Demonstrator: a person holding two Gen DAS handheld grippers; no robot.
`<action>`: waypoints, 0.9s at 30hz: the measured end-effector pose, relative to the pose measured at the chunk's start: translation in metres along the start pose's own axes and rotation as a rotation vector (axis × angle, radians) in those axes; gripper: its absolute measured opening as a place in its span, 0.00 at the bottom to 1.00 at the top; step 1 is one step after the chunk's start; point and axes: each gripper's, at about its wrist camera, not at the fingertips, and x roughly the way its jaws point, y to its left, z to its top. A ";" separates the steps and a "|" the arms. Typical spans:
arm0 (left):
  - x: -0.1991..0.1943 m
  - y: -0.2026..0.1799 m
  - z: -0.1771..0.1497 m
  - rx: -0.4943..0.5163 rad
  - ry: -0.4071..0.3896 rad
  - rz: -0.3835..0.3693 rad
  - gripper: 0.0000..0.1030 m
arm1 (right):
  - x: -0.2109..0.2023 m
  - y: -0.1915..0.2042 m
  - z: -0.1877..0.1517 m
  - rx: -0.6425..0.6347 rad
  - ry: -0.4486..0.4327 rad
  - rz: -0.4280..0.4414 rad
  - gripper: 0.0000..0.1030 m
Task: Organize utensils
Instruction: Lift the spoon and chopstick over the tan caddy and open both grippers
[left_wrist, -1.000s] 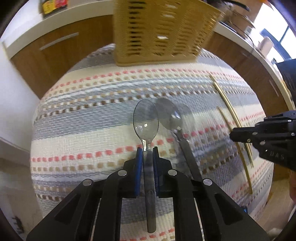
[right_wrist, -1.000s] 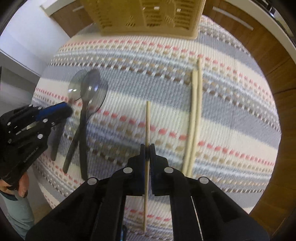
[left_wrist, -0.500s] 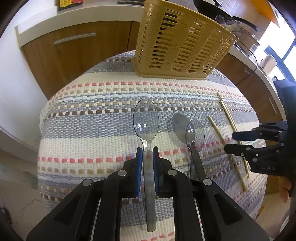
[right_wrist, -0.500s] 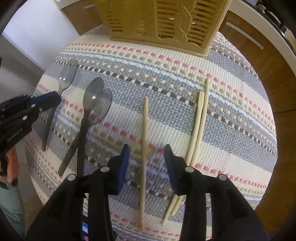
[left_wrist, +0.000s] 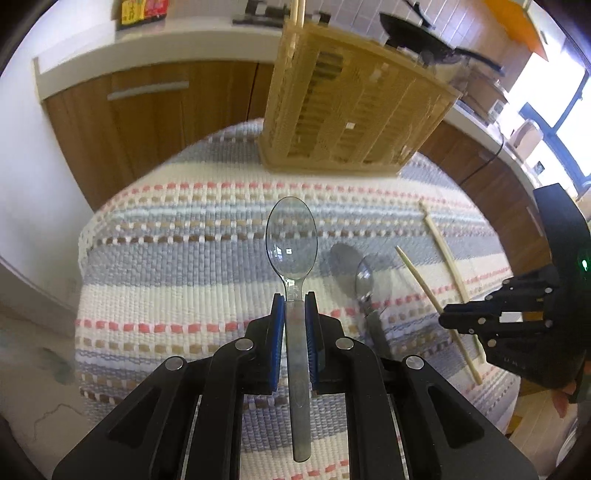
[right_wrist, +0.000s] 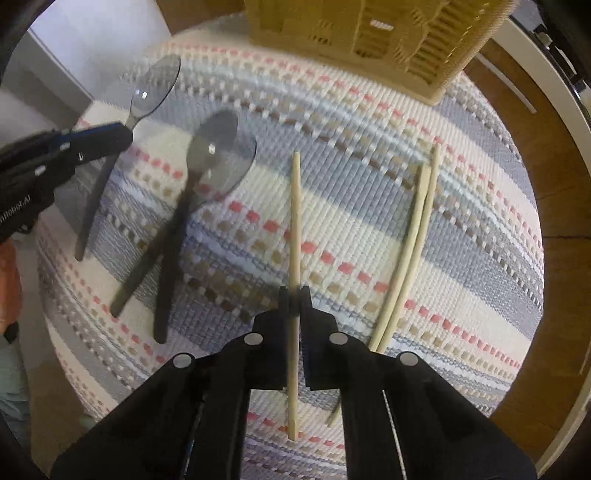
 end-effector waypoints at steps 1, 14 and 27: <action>-0.007 -0.001 0.002 0.000 -0.023 -0.007 0.09 | -0.006 -0.005 0.000 0.007 -0.021 0.019 0.04; -0.093 -0.032 0.038 0.007 -0.304 -0.091 0.09 | -0.118 -0.049 -0.024 0.003 -0.431 0.129 0.04; -0.154 -0.052 0.118 0.017 -0.628 -0.142 0.09 | -0.229 -0.092 0.007 0.085 -0.914 0.044 0.04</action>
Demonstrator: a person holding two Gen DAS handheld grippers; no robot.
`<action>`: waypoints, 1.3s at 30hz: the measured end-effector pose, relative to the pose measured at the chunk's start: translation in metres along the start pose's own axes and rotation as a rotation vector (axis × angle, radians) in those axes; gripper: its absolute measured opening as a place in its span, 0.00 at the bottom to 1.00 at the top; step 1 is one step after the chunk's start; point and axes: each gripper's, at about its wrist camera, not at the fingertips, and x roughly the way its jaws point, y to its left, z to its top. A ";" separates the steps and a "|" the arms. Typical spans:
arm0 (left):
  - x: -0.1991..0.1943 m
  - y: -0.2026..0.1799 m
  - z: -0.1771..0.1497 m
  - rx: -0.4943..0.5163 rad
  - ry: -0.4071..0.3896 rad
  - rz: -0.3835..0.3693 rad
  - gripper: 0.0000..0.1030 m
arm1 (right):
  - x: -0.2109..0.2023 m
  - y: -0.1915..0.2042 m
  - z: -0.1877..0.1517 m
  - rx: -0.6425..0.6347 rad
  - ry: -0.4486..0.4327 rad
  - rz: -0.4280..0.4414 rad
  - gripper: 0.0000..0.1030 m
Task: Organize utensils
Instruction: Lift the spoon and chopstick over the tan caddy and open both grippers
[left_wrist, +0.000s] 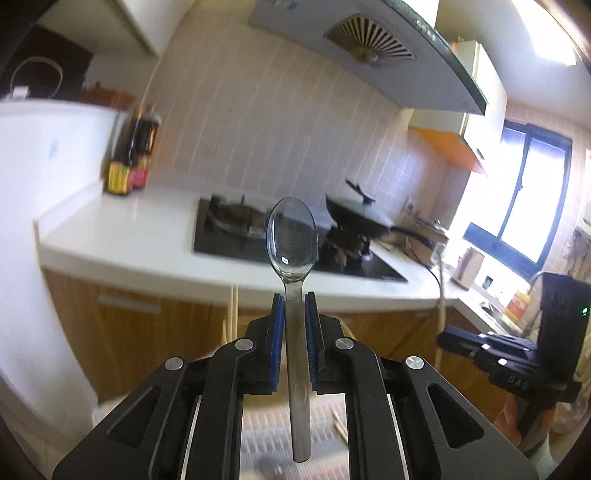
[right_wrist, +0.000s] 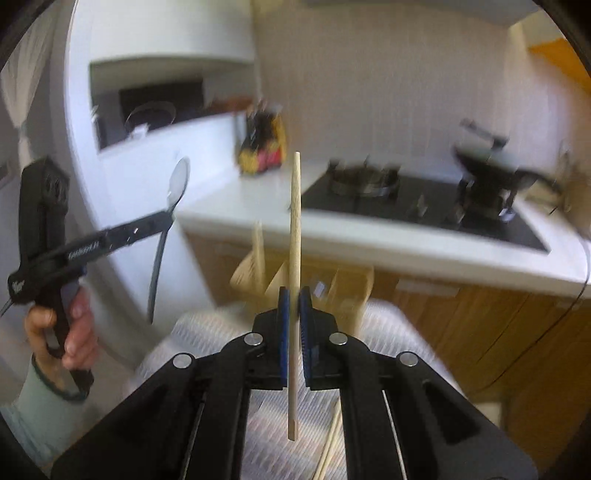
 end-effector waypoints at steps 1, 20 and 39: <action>0.004 0.000 0.003 -0.002 -0.012 -0.003 0.09 | 0.002 -0.004 0.007 0.007 -0.039 -0.010 0.04; 0.130 0.037 -0.031 0.043 -0.202 0.126 0.10 | 0.132 -0.067 0.024 0.111 -0.153 -0.132 0.04; 0.113 0.038 -0.058 0.104 -0.148 0.082 0.19 | 0.130 -0.050 -0.021 0.030 -0.137 -0.145 0.05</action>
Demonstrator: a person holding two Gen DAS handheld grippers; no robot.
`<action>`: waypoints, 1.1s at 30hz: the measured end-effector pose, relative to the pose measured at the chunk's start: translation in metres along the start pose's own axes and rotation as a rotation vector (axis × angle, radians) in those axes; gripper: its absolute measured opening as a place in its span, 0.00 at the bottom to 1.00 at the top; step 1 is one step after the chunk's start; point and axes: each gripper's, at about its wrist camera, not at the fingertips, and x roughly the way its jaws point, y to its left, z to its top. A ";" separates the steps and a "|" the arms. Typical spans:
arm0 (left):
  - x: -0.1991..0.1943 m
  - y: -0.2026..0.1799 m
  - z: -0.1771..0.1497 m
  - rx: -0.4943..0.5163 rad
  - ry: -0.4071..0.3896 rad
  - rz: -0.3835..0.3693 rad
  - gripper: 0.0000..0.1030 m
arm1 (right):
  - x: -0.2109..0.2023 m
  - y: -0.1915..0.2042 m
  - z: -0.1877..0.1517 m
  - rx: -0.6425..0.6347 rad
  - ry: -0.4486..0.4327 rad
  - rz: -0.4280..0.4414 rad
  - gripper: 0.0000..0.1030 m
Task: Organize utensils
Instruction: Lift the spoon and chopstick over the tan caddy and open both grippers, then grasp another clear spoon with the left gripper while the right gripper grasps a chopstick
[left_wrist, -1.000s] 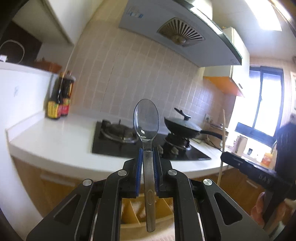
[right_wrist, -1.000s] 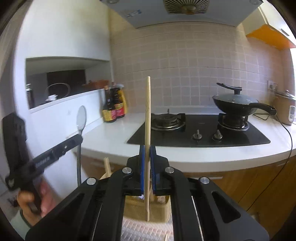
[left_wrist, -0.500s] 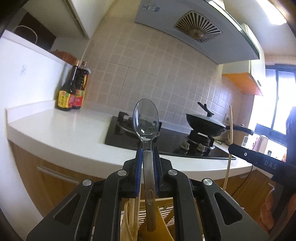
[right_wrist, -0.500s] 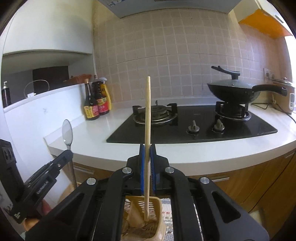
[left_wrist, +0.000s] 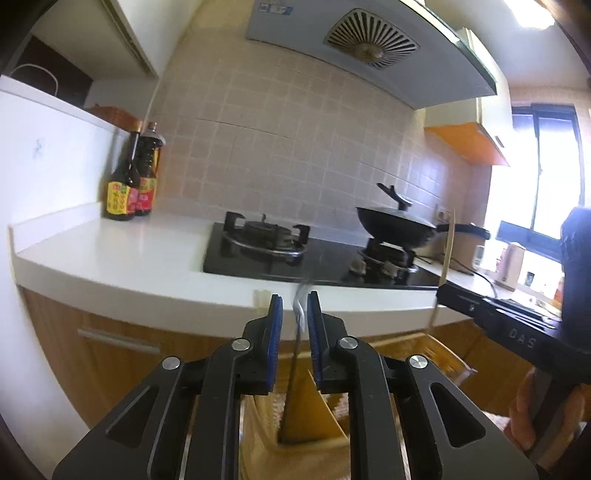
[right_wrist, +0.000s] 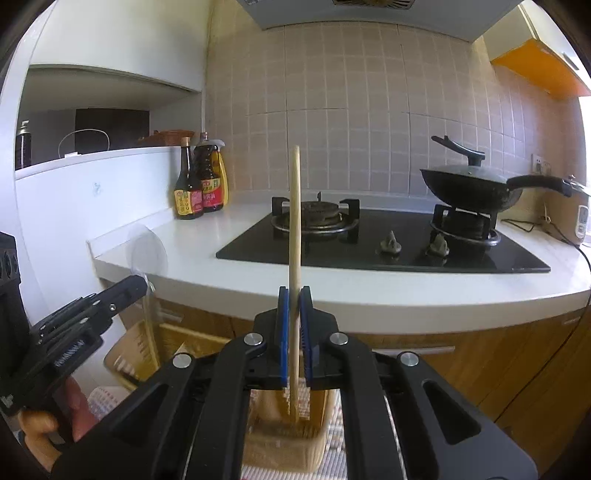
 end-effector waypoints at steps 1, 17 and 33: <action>-0.007 -0.001 0.000 0.002 0.006 -0.007 0.29 | -0.004 -0.002 -0.002 0.013 0.016 0.015 0.05; -0.101 -0.029 0.012 -0.026 0.288 -0.115 0.47 | -0.119 -0.019 -0.002 0.122 0.122 0.066 0.46; -0.096 -0.018 -0.113 -0.002 0.844 -0.134 0.45 | -0.117 0.002 -0.066 -0.034 0.515 -0.042 0.46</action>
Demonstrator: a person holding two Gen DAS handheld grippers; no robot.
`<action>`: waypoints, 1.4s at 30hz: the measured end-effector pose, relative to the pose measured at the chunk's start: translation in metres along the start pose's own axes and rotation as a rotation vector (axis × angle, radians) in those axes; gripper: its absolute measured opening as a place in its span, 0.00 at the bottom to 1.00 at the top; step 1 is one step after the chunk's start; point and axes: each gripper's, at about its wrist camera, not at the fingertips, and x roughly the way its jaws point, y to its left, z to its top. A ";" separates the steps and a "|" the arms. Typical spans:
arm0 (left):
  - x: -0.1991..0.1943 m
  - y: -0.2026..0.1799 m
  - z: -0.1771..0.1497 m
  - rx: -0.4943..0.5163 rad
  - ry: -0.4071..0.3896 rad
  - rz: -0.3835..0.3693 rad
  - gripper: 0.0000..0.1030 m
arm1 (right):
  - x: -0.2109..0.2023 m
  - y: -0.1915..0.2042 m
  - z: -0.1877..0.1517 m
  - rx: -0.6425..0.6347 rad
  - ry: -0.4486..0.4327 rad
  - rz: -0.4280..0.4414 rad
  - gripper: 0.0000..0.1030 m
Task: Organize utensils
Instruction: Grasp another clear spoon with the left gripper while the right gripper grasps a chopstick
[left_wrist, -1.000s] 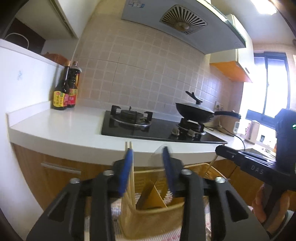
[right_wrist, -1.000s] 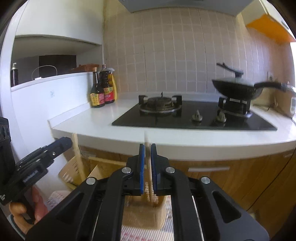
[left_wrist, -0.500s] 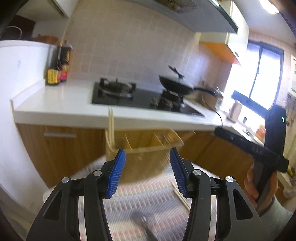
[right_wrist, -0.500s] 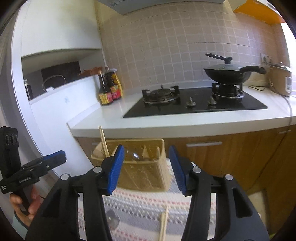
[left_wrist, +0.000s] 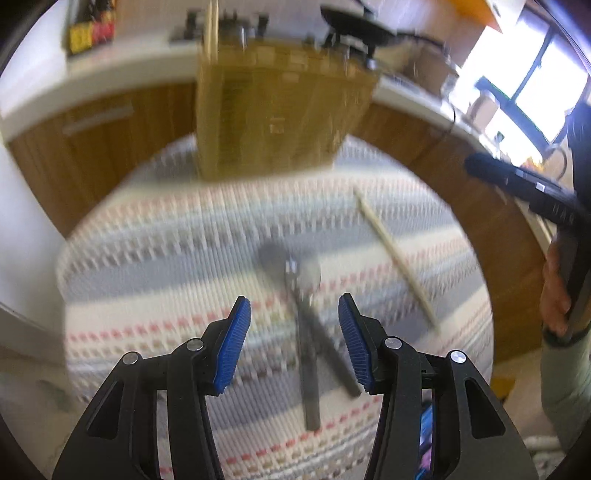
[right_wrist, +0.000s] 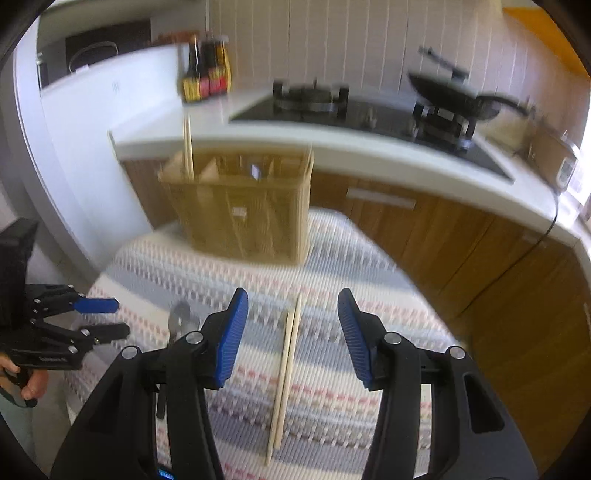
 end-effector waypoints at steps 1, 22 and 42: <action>0.007 0.004 -0.003 -0.015 0.021 -0.005 0.45 | 0.006 -0.001 -0.004 0.003 0.025 0.001 0.46; 0.069 -0.003 0.022 -0.133 0.130 0.070 0.16 | 0.058 -0.027 -0.030 0.130 0.277 0.118 0.46; 0.044 0.009 0.021 -0.143 0.084 0.054 0.08 | 0.109 -0.049 -0.038 0.225 0.423 0.167 0.42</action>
